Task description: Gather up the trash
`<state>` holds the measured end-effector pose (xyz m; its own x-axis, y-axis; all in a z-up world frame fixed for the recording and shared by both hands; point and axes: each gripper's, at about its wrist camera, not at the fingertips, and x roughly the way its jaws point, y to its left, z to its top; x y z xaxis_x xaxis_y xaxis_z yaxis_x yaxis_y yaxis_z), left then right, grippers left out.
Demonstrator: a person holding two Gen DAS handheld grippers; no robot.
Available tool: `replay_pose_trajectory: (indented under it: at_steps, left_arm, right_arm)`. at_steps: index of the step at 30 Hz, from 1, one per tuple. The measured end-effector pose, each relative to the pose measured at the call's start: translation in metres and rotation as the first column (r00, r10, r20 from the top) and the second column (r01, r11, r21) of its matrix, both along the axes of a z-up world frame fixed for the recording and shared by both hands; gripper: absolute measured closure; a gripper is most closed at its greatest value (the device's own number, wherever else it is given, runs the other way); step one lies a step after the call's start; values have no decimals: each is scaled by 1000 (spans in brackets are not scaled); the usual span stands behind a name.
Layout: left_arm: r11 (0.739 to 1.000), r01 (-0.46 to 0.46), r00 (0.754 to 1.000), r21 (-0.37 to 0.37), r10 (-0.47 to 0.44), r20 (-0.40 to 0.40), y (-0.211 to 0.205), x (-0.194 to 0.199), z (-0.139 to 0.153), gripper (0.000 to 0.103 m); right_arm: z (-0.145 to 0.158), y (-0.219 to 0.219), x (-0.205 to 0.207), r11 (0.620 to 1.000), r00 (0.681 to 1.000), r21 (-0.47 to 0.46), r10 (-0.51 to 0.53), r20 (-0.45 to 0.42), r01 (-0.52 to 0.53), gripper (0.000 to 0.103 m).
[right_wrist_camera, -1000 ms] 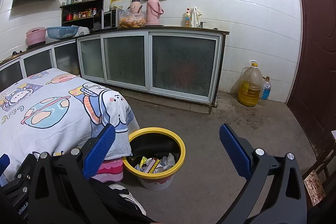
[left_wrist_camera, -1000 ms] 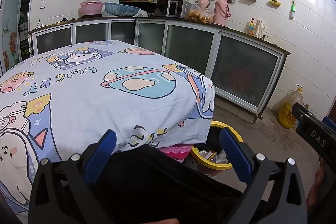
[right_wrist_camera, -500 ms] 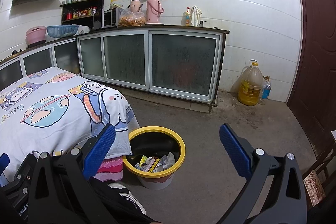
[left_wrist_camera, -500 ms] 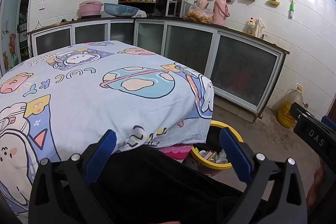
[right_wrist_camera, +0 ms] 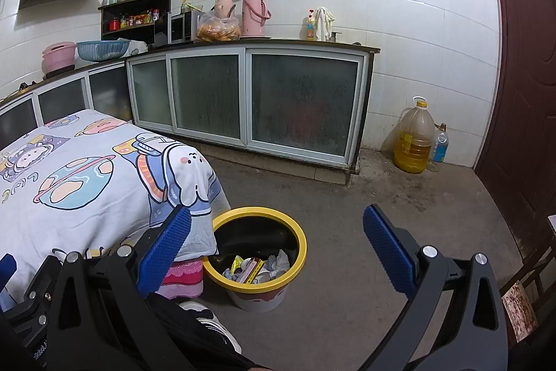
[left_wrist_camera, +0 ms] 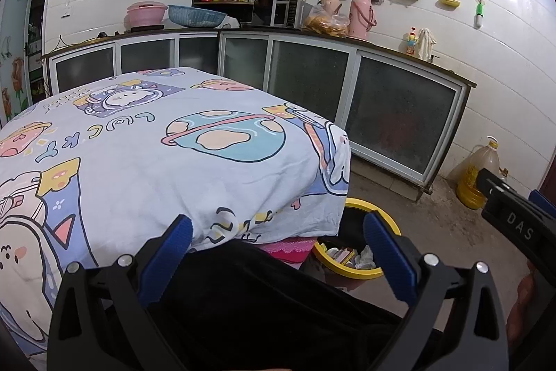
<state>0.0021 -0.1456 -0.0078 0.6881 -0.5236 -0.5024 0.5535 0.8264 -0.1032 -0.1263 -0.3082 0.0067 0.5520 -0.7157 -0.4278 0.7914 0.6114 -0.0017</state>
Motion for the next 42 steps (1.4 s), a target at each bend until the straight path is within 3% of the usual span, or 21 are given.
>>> replay_pose_trajectory:
  at_steps: [42]
  left_arm:
    - [1000,19,1000,4,-19,8,-2,-1,-1,8]
  right_arm:
    - [-3,-1,0,1000,1000,13,-4,-5,4,8]
